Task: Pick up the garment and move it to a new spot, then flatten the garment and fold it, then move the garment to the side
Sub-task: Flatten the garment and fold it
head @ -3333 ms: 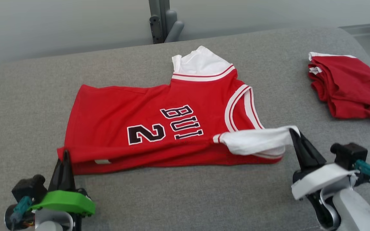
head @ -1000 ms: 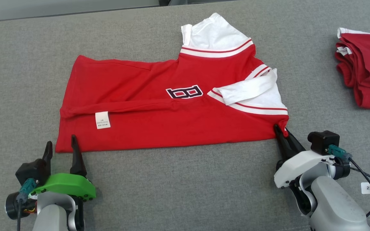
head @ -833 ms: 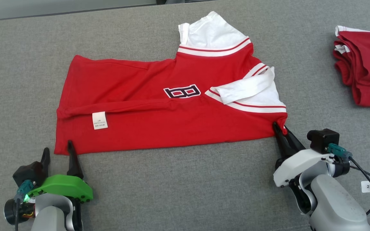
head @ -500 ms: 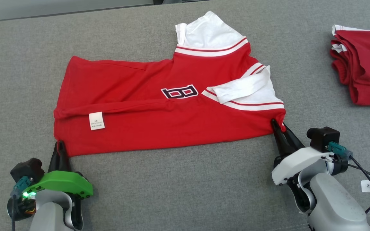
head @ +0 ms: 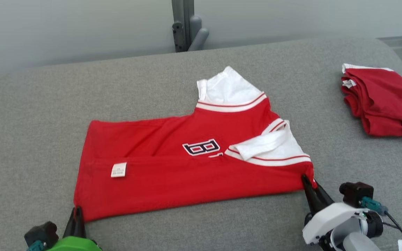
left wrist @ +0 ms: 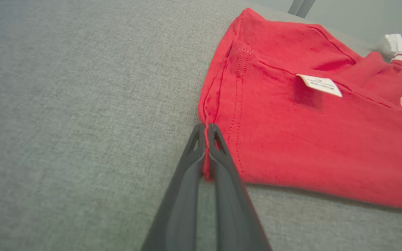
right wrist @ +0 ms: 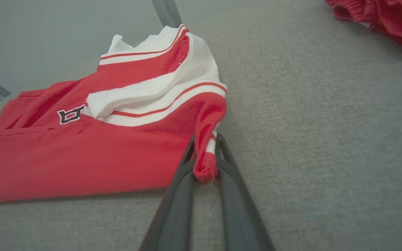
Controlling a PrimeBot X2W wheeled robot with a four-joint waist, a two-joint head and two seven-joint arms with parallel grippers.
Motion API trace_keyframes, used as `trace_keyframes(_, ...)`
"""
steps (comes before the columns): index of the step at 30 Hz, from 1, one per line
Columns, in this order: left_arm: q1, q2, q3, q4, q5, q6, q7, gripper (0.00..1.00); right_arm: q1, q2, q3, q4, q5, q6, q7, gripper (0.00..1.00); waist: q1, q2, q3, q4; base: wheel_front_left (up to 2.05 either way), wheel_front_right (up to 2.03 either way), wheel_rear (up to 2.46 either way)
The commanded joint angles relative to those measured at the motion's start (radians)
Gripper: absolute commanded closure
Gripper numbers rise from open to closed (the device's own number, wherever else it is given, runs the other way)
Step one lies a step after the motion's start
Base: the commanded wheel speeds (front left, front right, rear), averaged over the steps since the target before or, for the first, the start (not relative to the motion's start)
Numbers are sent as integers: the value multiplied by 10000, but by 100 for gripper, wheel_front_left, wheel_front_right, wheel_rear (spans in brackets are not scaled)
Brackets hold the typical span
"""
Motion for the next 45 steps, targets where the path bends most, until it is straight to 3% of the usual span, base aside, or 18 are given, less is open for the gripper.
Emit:
trace_keyframes(1,367,56,54,40,92,-24,8,100,397,-94,-33,-47,125,-19,-5,100,0,94,-1012,92,0,0,0)
trace_keyframes(13,1886,61,-107,154,-156,-93,6,100,2350,-482,334,-700,499,-19,-16,100,0,94,-1291,251,0,0,0)
trace_keyframes(14,1888,61,-164,114,-213,-39,6,92,2339,-467,278,-675,491,-19,-16,84,0,94,-1229,259,0,0,0)
trace_keyframes(15,1844,62,-193,-13,-248,34,6,38,2257,-464,227,-693,434,-19,-16,0,0,94,-1160,274,0,0,0)
trace_keyframes(16,1757,62,-207,-174,-240,86,7,0,2110,-441,110,-802,382,-19,-16,0,0,94,-1090,289,0,0,0)
trace_keyframes(23,183,82,-352,-1310,616,99,7,0,653,-416,-502,-1673,-262,-14,-16,0,0,94,-179,412,0,0,0)
trace_keyframes(33,-2760,571,-767,991,1057,-41,5,0,-1639,-327,415,-1472,-404,-14,-15,0,0,94,946,68,0,0,0)
trace_keyframes(45,-4191,618,-972,2514,1284,71,5,0,-3530,-565,1503,-671,-210,-14,-12,0,0,94,1929,15,0,0,0)
